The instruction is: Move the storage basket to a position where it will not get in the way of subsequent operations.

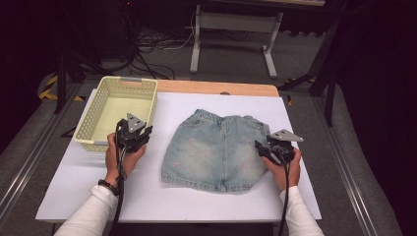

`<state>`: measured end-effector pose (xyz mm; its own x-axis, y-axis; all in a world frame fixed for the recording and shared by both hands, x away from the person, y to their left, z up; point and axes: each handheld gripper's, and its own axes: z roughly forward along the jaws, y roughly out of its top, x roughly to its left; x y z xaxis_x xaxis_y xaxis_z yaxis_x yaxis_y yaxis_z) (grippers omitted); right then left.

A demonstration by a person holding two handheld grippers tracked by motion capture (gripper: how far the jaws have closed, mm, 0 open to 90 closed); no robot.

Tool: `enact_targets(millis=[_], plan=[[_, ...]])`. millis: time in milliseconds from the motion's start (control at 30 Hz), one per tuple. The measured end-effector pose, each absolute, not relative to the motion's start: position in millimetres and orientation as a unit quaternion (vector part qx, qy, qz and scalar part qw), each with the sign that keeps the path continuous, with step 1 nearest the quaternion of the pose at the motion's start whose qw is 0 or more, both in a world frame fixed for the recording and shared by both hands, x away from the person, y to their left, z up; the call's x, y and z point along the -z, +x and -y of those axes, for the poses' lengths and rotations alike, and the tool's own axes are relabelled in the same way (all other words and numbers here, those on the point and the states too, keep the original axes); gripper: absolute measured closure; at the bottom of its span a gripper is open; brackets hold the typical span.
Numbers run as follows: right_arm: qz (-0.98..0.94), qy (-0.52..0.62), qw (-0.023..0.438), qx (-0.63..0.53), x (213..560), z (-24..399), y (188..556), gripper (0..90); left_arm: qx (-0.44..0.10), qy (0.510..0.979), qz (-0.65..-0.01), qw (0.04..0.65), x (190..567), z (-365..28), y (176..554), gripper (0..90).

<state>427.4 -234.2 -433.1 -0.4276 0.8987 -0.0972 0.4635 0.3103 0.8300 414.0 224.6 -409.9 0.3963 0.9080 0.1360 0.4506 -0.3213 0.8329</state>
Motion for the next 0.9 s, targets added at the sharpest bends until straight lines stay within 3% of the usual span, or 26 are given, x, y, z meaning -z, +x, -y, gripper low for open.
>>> enact_targets(millis=[100,500,900], plan=[[-0.756,0.450,0.288,-0.378,432,235,427,46.6,-0.296,0.745,-0.452,0.391,409,-231,413,71.7],[-0.750,0.446,0.291,-0.392,427,238,415,45.3,-0.293,0.760,-0.420,0.400,404,-250,388,49.9],[-0.754,0.436,0.296,-0.393,428,243,386,43.8,-0.281,0.801,-0.342,0.403,406,-198,365,36.2]])
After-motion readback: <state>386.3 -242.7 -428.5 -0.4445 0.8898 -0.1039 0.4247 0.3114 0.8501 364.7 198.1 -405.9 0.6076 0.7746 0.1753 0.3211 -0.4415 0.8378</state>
